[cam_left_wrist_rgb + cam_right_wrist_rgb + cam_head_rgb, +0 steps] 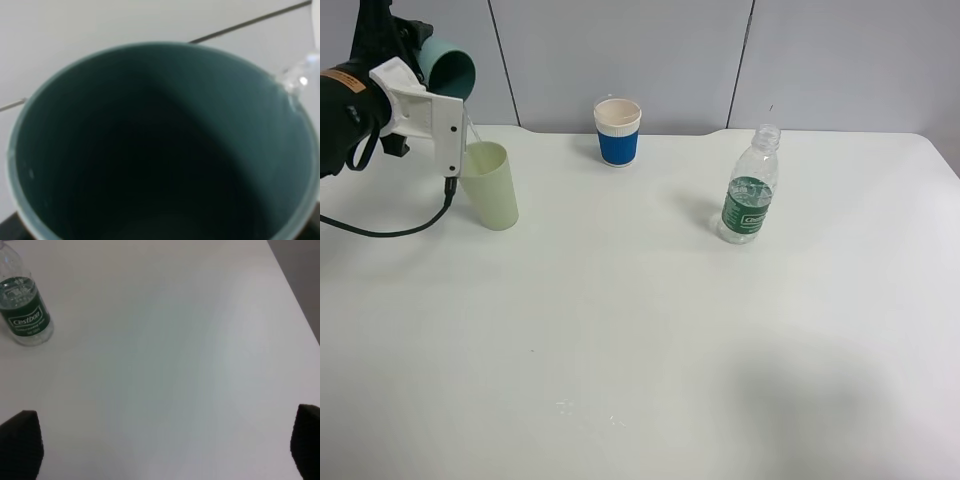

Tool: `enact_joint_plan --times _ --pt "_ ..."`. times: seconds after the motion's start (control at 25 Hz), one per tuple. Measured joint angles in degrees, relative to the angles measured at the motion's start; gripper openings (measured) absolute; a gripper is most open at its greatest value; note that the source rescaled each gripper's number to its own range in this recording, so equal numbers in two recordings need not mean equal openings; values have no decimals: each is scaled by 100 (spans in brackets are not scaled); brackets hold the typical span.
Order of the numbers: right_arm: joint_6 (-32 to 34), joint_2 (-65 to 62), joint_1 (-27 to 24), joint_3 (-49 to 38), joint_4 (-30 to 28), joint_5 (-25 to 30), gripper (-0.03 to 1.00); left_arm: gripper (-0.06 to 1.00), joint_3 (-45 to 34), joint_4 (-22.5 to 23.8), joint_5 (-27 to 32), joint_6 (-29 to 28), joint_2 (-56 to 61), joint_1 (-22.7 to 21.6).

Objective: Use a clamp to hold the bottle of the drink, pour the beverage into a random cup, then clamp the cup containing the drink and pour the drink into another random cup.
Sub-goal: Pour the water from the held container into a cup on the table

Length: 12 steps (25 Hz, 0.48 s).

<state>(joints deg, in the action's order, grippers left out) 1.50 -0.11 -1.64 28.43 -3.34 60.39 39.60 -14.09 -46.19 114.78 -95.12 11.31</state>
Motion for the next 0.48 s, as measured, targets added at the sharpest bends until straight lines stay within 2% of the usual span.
enact_joint_plan --times 0.24,0.48 --pt "0 0 0 0 0 0 99 2 0 51 -16 462 0 0" --pt "0 0 0 0 0 0 99 2 0 49 -1 415 0 0"
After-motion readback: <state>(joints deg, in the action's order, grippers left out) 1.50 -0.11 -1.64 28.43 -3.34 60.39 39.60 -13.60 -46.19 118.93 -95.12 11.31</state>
